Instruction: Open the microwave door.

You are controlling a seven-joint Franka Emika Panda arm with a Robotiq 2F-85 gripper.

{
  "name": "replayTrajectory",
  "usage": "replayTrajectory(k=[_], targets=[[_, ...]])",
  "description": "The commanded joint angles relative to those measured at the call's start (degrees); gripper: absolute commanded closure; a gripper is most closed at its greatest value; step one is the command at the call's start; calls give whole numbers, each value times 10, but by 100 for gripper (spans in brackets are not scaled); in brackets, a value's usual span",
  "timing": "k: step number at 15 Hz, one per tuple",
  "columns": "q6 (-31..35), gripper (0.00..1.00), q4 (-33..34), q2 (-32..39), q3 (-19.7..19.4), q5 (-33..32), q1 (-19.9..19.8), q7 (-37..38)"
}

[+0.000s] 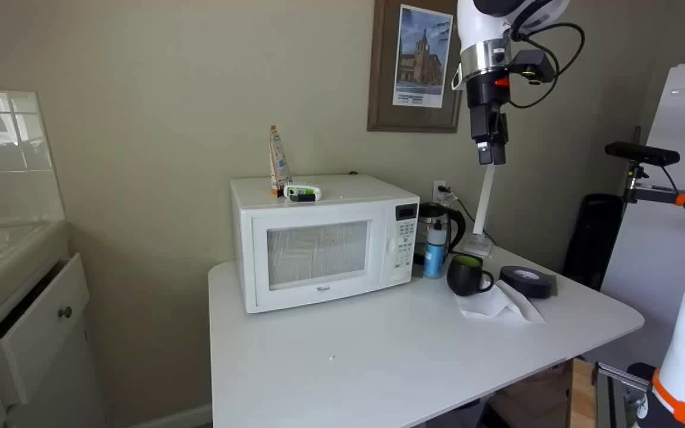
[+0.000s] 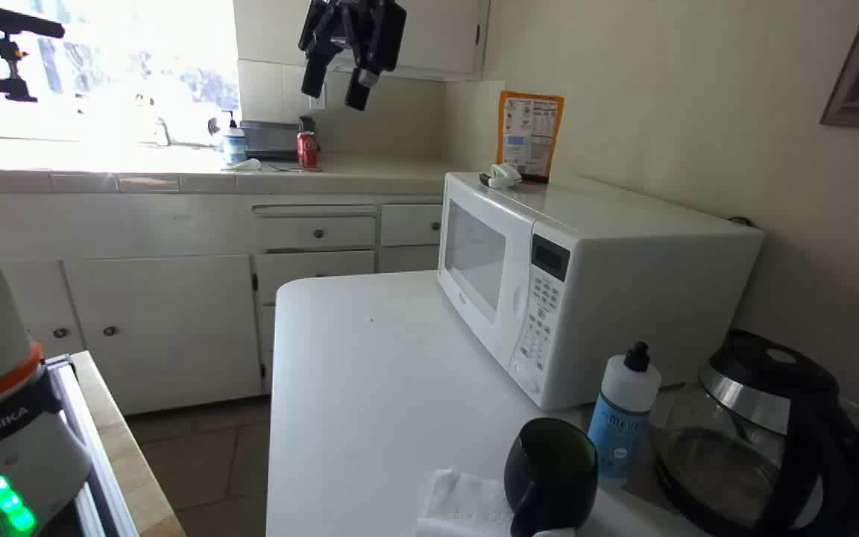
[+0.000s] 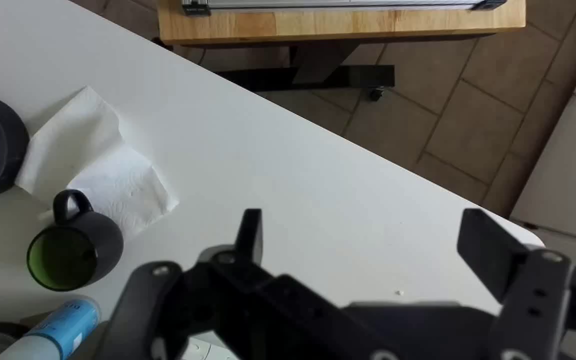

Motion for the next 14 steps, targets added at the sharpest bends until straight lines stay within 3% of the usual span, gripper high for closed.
replayTrajectory(k=[1, 10, 14], targets=[[-2, 0, 2, 1, 2, 1, -3, -1], [-2, 0, 2, 1, 2, 1, -3, -1], [188, 0, -56, 9, 13, 46, 7, 30]])
